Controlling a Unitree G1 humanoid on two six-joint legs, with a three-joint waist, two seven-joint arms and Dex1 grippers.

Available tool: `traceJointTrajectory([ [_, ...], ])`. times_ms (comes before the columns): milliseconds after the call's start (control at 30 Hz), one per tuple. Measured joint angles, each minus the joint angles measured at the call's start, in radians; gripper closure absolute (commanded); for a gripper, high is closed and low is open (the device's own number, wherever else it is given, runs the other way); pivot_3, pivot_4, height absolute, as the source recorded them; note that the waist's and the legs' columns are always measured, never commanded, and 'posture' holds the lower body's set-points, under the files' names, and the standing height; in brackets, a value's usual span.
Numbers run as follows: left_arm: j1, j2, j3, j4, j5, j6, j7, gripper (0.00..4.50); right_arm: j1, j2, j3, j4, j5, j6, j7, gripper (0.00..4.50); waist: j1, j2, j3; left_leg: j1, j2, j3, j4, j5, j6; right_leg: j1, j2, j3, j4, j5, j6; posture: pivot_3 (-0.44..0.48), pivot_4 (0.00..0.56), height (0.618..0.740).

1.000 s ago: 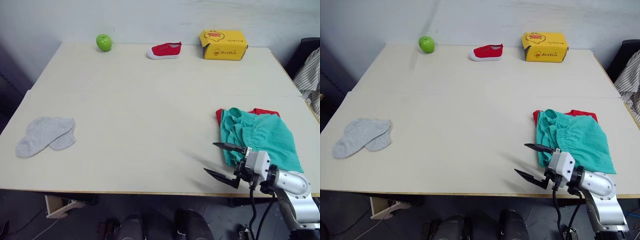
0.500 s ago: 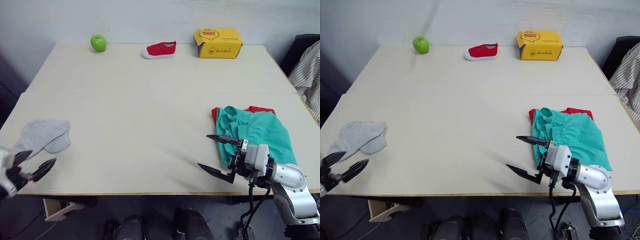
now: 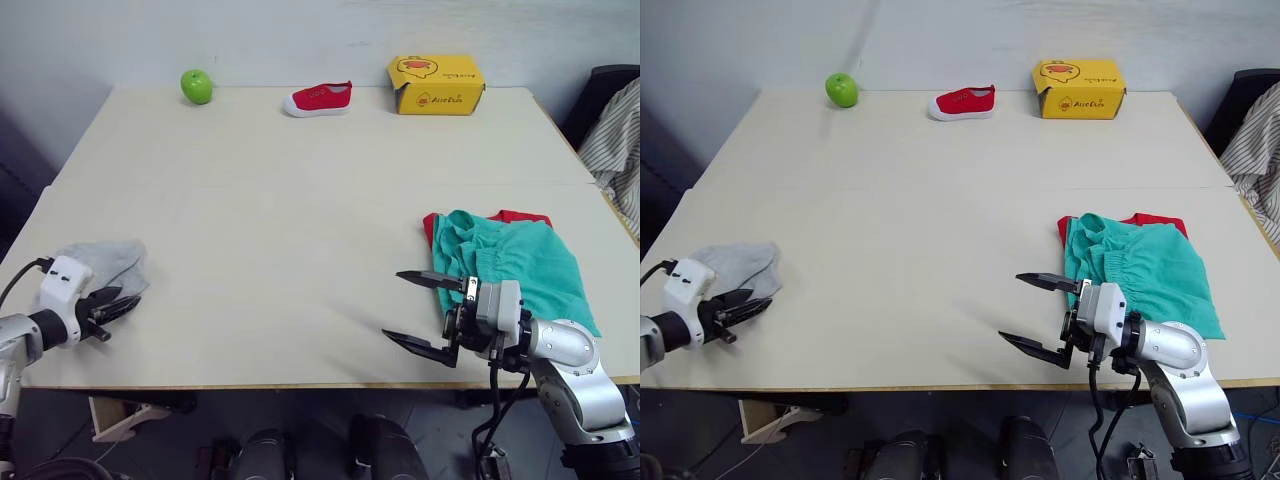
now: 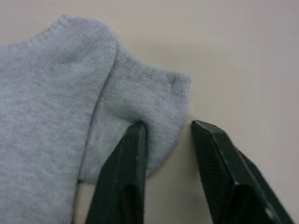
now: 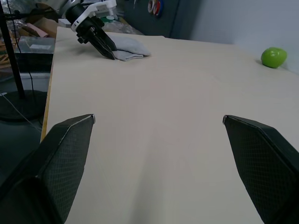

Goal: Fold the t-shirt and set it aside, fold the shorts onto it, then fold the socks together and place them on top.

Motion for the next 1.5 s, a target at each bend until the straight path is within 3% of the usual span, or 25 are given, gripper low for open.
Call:
traceJointTrajectory([
  [67,0.0,-0.006,-0.007,-0.011,-0.002,-0.007,-0.028,4.48,0.002,0.0,-0.002,0.001,-0.003,0.0,-0.001,0.0,0.006,0.0,0.0,0.0,0.0,0.0,0.0,0.0,0.0,0.0,0.0,0.0,0.0,0.0,0.0,0.0,0.15,0.74],
  [200,0.038,-0.006,-0.079,-0.228,-0.038,0.092,-0.09,4.48,0.04,-0.024,-0.043,0.051,-0.019,-0.013,0.005,0.0,0.017,0.0,0.0,-0.001,-0.003,0.0,0.0,0.0,0.002,0.0,0.0,0.001,0.001,0.001,0.001,0.0,0.15,0.74],
  [400,0.006,-0.035,-0.226,-0.552,-0.095,0.281,-0.073,4.48,0.11,-0.065,-0.088,0.112,-0.035,-0.05,0.051,0.0,0.017,0.0,0.0,-0.002,-0.001,0.001,0.0,0.001,0.002,0.001,0.002,0.006,-0.003,0.002,0.004,0.0,0.15,0.74],
  [667,-0.222,-0.346,-0.58,-0.597,-0.008,0.324,0.04,4.48,0.139,-0.065,-0.123,0.208,-0.075,-0.09,0.039,0.0,0.024,-0.001,0.0,0.0,-0.002,0.004,0.001,0.004,0.002,0.001,0.007,0.013,-0.003,0.003,0.006,0.0,0.15,0.74],
  [767,-0.26,-0.399,-0.655,-0.546,0.041,0.27,0.044,4.48,0.137,-0.068,-0.123,0.204,-0.077,-0.086,0.038,0.0,0.019,-0.001,0.001,0.0,-0.001,0.006,0.001,0.004,0.002,0.0,0.01,0.017,-0.004,0.003,0.006,0.0,0.15,0.74],
  [800,-0.261,-0.401,-0.659,-0.531,0.047,0.257,0.04,4.48,0.137,-0.072,-0.123,0.199,-0.077,-0.082,0.035,0.0,0.017,-0.001,0.001,0.001,0.0,0.007,0.001,0.004,0.001,0.0,0.011,0.018,-0.004,0.003,0.006,0.0,0.15,0.74],
  [900,-0.261,-0.418,-0.64,-0.502,0.041,0.25,0.036,3.9,0.127,-0.083,-0.121,0.166,-0.075,-0.036,0.018,0.0,0.012,-0.001,0.001,0.0,0.0,0.007,0.001,0.005,0.001,-0.001,0.011,0.02,-0.003,0.003,0.006,0.0,0.15,0.74],
  [1067,-0.261,-0.345,-0.553,-0.525,-0.079,0.268,-0.11,2.4,0.061,-0.082,-0.051,0.03,-0.068,0.07,-0.013,0.0,0.004,-0.001,0.001,0.0,0.002,0.007,0.001,0.005,0.0,-0.002,0.013,0.02,-0.003,0.003,0.005,0.0,0.15,0.74],
  [1200,-0.26,-0.289,-0.388,-0.533,-0.199,0.243,-0.204,2.4,-0.018,-0.057,0.058,-0.021,-0.118,0.113,-0.048,0.0,0.006,-0.001,0.001,0.0,0.002,0.007,0.002,0.005,0.0,-0.002,0.013,0.021,-0.003,0.003,0.005,0.0,0.15,0.74],
  [1300,-0.263,-0.219,-0.31,-0.494,-0.216,0.234,-0.23,2.4,-0.094,-0.006,0.166,-0.003,-0.203,0.102,-0.069,0.0,0.005,-0.001,0.001,0.0,0.002,0.007,0.002,0.005,0.0,-0.003,0.014,0.021,-0.003,0.003,0.005,0.0,0.15,0.74],
  [1500,-0.266,-0.164,-0.328,-0.191,0.008,-0.096,-0.243,2.4,-0.206,0.07,0.311,0.222,-0.405,-0.042,-0.11,0.0,0.008,-0.001,0.001,-0.001,0.001,0.008,0.002,0.004,0.001,-0.003,0.014,0.019,-0.002,0.003,0.005,0.0,0.15,0.74],
])
